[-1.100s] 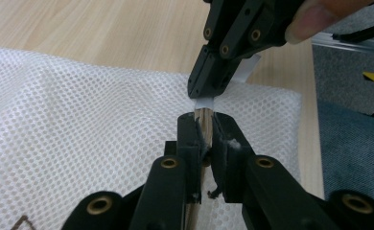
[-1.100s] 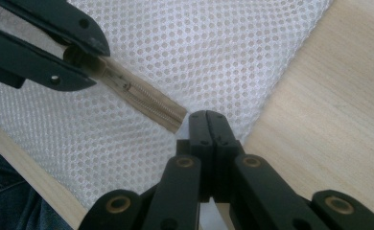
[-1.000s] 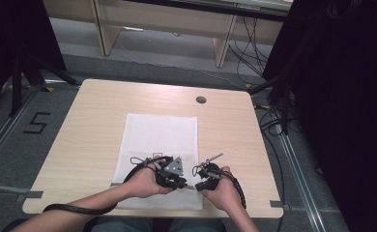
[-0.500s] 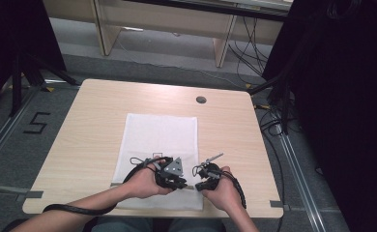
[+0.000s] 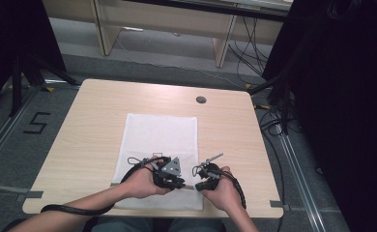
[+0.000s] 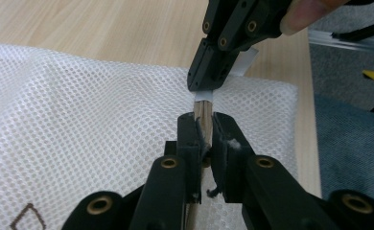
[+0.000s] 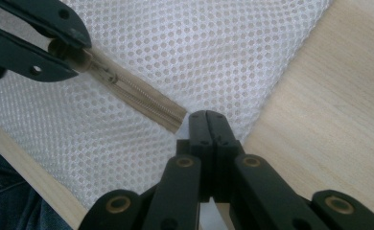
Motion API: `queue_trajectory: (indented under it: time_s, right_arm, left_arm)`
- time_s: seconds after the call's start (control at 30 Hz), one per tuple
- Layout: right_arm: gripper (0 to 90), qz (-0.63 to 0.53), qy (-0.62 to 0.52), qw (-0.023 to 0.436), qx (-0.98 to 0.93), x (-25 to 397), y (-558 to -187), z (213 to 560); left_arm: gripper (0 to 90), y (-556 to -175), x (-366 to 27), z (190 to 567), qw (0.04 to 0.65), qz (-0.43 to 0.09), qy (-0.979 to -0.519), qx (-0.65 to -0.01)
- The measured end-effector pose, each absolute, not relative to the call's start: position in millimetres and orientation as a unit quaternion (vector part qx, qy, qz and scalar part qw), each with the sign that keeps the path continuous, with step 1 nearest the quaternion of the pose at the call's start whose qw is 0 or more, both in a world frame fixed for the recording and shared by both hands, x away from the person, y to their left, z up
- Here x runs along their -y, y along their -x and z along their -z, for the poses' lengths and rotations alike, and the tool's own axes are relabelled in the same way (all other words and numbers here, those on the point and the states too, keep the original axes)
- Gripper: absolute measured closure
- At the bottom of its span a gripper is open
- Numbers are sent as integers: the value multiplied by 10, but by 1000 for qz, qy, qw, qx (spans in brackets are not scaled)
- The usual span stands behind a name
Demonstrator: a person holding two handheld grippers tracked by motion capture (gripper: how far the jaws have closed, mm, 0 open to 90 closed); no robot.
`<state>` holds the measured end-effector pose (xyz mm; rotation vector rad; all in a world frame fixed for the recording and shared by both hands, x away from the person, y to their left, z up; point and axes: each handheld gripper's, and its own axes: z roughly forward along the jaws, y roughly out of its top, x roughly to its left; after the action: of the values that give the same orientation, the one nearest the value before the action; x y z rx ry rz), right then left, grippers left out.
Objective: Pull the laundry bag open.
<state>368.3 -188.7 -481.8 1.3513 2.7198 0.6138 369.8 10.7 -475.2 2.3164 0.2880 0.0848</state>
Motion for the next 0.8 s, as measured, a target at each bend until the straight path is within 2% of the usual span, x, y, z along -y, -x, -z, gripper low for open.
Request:
queue_trajectory:
  time_s: [0.8]
  right_arm:
    - [900,-198,-434,22,-879,1888,-3690,4820]
  left_arm:
    - [820,-3692,-221,4714,397,-34,-909,-119]
